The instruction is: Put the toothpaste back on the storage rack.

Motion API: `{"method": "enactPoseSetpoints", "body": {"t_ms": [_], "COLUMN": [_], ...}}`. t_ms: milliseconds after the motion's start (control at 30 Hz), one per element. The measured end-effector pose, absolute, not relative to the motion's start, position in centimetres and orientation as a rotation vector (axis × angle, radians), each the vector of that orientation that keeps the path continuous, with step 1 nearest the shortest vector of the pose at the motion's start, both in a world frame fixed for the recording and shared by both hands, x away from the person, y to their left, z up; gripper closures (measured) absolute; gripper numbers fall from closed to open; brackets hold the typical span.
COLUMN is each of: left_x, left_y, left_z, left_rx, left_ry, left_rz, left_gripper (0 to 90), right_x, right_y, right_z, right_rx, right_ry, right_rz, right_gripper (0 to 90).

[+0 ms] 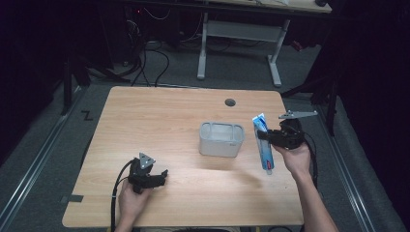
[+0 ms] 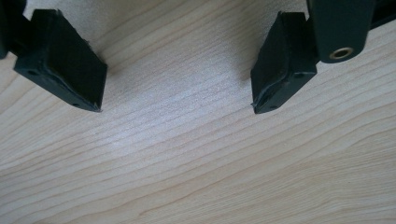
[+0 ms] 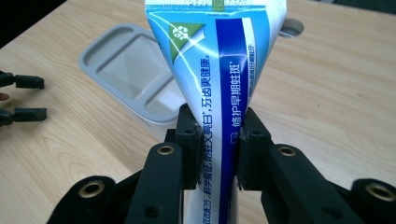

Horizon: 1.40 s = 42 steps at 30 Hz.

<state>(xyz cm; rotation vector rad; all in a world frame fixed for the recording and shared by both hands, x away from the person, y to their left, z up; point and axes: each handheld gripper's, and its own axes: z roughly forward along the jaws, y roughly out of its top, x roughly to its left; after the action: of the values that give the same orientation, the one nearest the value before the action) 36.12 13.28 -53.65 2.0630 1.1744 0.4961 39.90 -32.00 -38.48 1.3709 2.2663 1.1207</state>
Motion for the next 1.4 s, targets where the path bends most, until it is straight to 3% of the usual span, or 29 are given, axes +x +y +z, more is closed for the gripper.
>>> {"method": "enactPoseSetpoints", "body": {"t_ms": [1400], "left_x": [36.1], "left_y": [13.2], "left_z": [-53.6], "left_rx": [2.064], "left_ry": [1.154], "left_rz": [0.488], "left_gripper": [22.9], "right_x": [42.8], "right_y": [-26.5], "right_z": [-32.2], "right_rx": [1.171], "right_ry": [2.226], "right_rz": [1.330], "right_gripper": [74.5]}}
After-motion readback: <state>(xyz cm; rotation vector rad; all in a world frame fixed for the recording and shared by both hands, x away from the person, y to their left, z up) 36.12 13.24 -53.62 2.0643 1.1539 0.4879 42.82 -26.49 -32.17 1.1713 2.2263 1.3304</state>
